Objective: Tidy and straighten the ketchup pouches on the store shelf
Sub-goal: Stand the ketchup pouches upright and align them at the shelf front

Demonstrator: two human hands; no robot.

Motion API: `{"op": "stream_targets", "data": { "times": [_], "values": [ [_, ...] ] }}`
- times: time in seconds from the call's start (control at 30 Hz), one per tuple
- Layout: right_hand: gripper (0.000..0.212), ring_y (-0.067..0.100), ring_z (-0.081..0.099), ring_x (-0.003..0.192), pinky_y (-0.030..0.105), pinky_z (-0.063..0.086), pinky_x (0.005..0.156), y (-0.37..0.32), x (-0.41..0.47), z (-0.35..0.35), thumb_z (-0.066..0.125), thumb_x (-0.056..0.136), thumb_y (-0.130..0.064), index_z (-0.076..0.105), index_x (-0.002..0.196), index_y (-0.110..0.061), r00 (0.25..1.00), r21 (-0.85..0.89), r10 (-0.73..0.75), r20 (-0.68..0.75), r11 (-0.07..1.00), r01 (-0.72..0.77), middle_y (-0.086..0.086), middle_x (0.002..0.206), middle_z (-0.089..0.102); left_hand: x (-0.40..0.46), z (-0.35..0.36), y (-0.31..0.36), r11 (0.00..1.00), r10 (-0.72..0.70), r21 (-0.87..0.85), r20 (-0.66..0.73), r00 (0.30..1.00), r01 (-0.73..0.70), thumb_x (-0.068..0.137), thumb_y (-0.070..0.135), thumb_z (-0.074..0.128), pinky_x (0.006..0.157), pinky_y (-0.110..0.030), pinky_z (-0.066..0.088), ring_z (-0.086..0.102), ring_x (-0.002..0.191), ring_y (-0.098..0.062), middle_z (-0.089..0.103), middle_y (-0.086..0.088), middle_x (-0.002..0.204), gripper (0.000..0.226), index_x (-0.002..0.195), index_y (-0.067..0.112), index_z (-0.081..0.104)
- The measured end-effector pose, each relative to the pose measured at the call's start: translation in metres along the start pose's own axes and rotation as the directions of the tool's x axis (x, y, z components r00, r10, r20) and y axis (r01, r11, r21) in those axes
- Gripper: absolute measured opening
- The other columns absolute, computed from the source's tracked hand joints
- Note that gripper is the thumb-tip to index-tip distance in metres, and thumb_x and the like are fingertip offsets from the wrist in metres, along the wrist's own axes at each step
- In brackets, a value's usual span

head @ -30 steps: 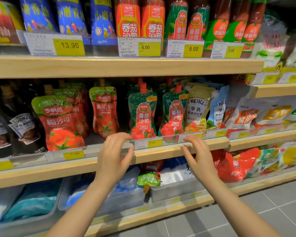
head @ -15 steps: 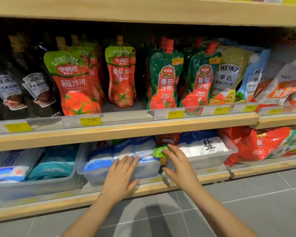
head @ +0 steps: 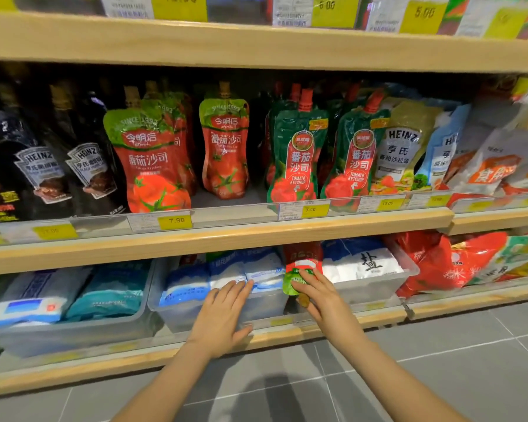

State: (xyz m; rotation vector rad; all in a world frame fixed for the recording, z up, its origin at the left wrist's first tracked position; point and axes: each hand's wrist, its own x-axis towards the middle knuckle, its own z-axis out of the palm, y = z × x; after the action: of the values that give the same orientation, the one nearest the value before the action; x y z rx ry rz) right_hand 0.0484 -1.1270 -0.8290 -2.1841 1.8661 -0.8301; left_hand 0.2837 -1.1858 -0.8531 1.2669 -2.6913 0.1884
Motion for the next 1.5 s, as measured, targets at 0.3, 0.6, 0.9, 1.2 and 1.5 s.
{"op": "stream_targets", "data": {
  "times": [0.3, 0.6, 0.9, 1.2, 1.5],
  "values": [
    [0.013, 0.014, 0.063, 0.074, 0.035, 0.051, 0.067, -0.053, 0.021, -0.105, 0.062, 0.083, -0.020, 0.067, 0.094, -0.025, 0.978, 0.127, 0.082, -0.189, 0.990, -0.058, -0.001, 0.082, 0.072, 0.039, -0.057, 0.049, 0.765, -0.112, -0.644, -0.105, 0.988, 0.018, 0.077, 0.048, 0.067, 0.110, -0.023, 0.015, 0.017, 0.138, -0.010, 0.021, 0.006, 0.151, 0.089, 0.146, 0.024, 0.017],
    [0.007, 0.011, 0.069, 0.081, 0.025, 0.054, 0.053, -0.103, 0.072, -0.166, 0.069, 0.079, -0.023, 0.068, 0.083, -0.029, 0.994, 0.601, 0.105, 0.022, 0.793, -0.097, -0.004, 0.085, 0.073, 0.043, -0.098, 0.073, 0.386, -0.267, -0.922, -0.079, 0.961, 0.031, 0.069, 0.038, 0.077, 0.078, -0.012, 0.046, 0.059, 0.100, 0.002, 0.060, 0.023, 0.108, 0.062, 0.111, 0.056, 0.035],
    [0.020, 0.006, 0.058, 0.096, 0.015, 0.044, 0.079, -0.040, 0.063, -0.150, 0.049, 0.092, -0.031, 0.067, 0.095, -0.023, 0.976, 0.466, 0.154, -0.154, 0.882, -0.066, -0.004, 0.099, 0.067, 0.065, -0.164, 0.020, 0.393, -0.379, -0.907, -0.310, 0.872, -0.152, 0.073, 0.027, 0.077, 0.080, -0.008, 0.045, 0.058, 0.101, 0.007, 0.063, 0.027, 0.106, 0.053, 0.110, 0.048, 0.045],
    [0.021, 0.014, 0.041, 0.107, 0.024, 0.029, 0.088, -0.015, 0.073, -0.132, 0.053, 0.091, -0.023, 0.061, 0.108, -0.015, 0.950, -0.039, 0.016, -0.313, 0.999, -0.030, -0.001, 0.109, 0.051, 0.103, -0.189, -0.029, 0.594, -0.512, -0.804, -0.393, 0.763, -0.016, 0.077, 0.019, 0.073, 0.066, -0.009, 0.041, 0.057, 0.088, -0.004, 0.057, 0.009, 0.095, 0.040, 0.100, 0.024, 0.041],
    [0.018, 0.017, 0.042, 0.100, 0.029, 0.032, 0.082, -0.022, 0.079, -0.123, 0.057, 0.088, -0.025, 0.059, 0.104, -0.017, 0.946, -0.094, 0.014, -0.323, 0.994, -0.047, -0.002, 0.100, 0.056, 0.114, -0.180, -0.044, 0.586, -0.470, -0.773, -0.080, 0.879, 0.242, 0.077, 0.027, 0.073, 0.083, -0.036, 0.050, 0.060, 0.099, -0.023, 0.061, -0.005, 0.105, 0.050, 0.115, 0.012, 0.045]
  ]
}}
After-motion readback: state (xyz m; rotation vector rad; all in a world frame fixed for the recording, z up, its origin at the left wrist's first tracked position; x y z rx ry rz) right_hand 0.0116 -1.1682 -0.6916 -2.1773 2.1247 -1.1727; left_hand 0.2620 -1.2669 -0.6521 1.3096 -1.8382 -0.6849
